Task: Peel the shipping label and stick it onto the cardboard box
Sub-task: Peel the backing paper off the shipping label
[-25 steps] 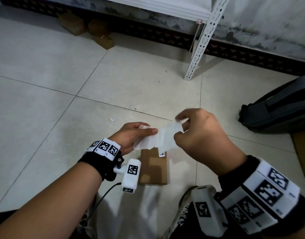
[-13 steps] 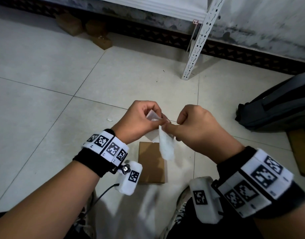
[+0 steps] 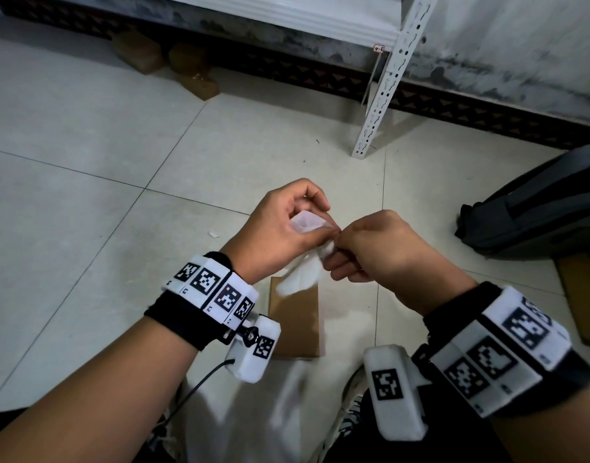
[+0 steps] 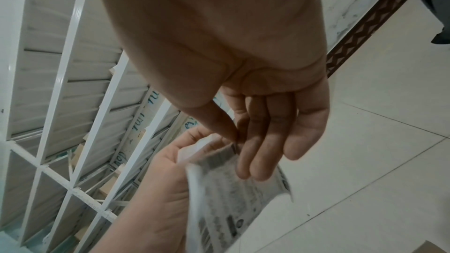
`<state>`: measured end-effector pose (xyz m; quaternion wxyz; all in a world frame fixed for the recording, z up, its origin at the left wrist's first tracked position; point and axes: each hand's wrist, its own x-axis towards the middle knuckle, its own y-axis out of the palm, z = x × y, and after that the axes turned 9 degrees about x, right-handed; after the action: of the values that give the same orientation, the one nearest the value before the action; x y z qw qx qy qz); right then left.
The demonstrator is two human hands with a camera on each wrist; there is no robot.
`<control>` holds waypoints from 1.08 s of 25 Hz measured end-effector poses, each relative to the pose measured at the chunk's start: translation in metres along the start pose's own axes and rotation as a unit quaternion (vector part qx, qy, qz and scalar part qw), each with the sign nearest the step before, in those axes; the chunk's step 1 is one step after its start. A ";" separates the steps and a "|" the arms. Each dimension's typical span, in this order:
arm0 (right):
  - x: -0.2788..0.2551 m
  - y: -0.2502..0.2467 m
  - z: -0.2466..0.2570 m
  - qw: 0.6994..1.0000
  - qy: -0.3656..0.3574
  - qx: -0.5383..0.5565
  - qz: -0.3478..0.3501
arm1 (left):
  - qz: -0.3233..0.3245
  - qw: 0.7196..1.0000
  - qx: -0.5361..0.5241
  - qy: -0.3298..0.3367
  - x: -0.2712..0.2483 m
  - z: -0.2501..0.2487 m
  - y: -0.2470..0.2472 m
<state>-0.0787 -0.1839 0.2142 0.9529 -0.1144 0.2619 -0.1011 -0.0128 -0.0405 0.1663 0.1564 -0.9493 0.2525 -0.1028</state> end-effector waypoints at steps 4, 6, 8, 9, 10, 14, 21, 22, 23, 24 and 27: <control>0.004 -0.001 -0.007 0.997 -0.053 -0.024 -0.047 | -0.008 1.000 -0.023 0.002 0.001 0.003 0.001; 0.003 -0.001 -0.008 0.995 -0.076 -0.037 -0.056 | -0.006 0.998 -0.057 -0.014 0.002 0.005 0.001; 0.003 -0.002 -0.008 0.995 -0.080 -0.036 -0.055 | -0.013 0.993 -0.105 -0.042 0.003 0.006 0.001; 0.003 -0.002 -0.008 0.994 -0.081 -0.038 -0.057 | -0.017 0.990 -0.124 -0.058 0.003 0.007 -0.001; 0.003 -0.003 -0.008 0.994 -0.083 -0.038 -0.059 | -0.018 0.988 -0.138 -0.073 0.004 0.007 -0.002; 0.002 -0.004 -0.008 0.991 -0.101 -0.057 -0.066 | 0.035 0.992 -0.097 -0.079 0.003 0.005 -0.008; 0.001 -0.005 -0.007 0.984 -0.093 -0.128 -0.077 | 0.114 0.992 0.031 -0.041 -0.001 0.002 -0.013; 0.001 -0.005 -0.007 0.984 -0.090 -0.136 -0.077 | 0.114 0.992 0.044 -0.042 -0.001 0.002 -0.013; 0.000 -0.005 -0.007 0.984 -0.088 -0.138 -0.076 | 0.113 0.991 0.052 -0.043 0.000 0.001 -0.013; 0.000 -0.006 -0.005 0.984 -0.084 -0.135 -0.074 | 0.110 0.991 0.056 -0.046 0.000 0.001 -0.013; -0.001 -0.009 -0.001 0.991 -0.064 -0.105 -0.056 | 0.094 0.993 0.042 -0.057 0.001 0.002 -0.013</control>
<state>-0.0819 -0.1928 0.2164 0.9433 -0.2348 0.2026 -0.1187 -0.0057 -0.0300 0.1693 0.2195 -0.9180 0.3272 -0.0444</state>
